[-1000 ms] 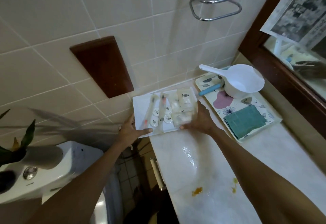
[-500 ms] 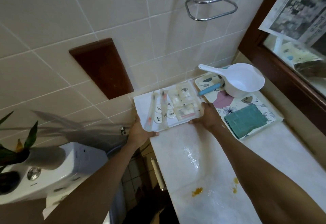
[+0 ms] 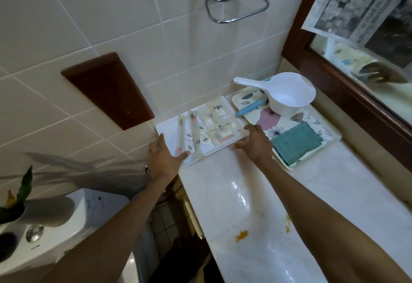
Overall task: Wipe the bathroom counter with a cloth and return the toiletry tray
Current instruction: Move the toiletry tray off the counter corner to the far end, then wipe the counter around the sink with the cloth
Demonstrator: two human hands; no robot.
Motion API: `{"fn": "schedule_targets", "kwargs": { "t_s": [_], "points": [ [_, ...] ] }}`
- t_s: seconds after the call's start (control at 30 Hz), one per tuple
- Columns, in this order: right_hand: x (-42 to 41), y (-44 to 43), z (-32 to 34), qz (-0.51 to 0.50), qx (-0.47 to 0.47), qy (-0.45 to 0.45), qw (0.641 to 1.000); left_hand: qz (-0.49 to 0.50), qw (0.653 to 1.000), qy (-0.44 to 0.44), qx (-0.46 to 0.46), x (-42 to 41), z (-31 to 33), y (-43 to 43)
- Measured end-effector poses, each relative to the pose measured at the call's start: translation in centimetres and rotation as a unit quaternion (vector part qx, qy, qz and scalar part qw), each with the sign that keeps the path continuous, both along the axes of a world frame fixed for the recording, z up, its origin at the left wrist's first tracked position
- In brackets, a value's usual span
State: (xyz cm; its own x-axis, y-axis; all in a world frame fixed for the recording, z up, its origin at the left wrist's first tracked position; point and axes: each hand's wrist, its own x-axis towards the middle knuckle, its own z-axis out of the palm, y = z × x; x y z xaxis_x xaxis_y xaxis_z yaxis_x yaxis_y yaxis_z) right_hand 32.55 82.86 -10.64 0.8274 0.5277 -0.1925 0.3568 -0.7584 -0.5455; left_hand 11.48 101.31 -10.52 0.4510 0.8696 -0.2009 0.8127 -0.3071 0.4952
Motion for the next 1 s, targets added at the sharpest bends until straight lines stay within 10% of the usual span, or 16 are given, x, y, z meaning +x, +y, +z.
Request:
{"fn": "schedule_targets", "kwargs": {
  "t_s": [0.23,0.5,1.0],
  "points": [
    [2.2,-7.1,1.8,-0.093,0.066,-0.037,0.993,-0.133,0.979,-0.155,-0.019,9.3,3.4,-4.8],
    [4.1,-16.1,-1.3,-0.268,0.023,-0.046,0.962,-0.398,0.903,-0.132,-0.096,22.6,0.7,-13.5],
    [5.8,-16.3,-3.7,-0.367,0.14,0.063,0.918,-0.407,0.905,0.003,-0.122,29.6,-2.8,-19.9]
  ]
}}
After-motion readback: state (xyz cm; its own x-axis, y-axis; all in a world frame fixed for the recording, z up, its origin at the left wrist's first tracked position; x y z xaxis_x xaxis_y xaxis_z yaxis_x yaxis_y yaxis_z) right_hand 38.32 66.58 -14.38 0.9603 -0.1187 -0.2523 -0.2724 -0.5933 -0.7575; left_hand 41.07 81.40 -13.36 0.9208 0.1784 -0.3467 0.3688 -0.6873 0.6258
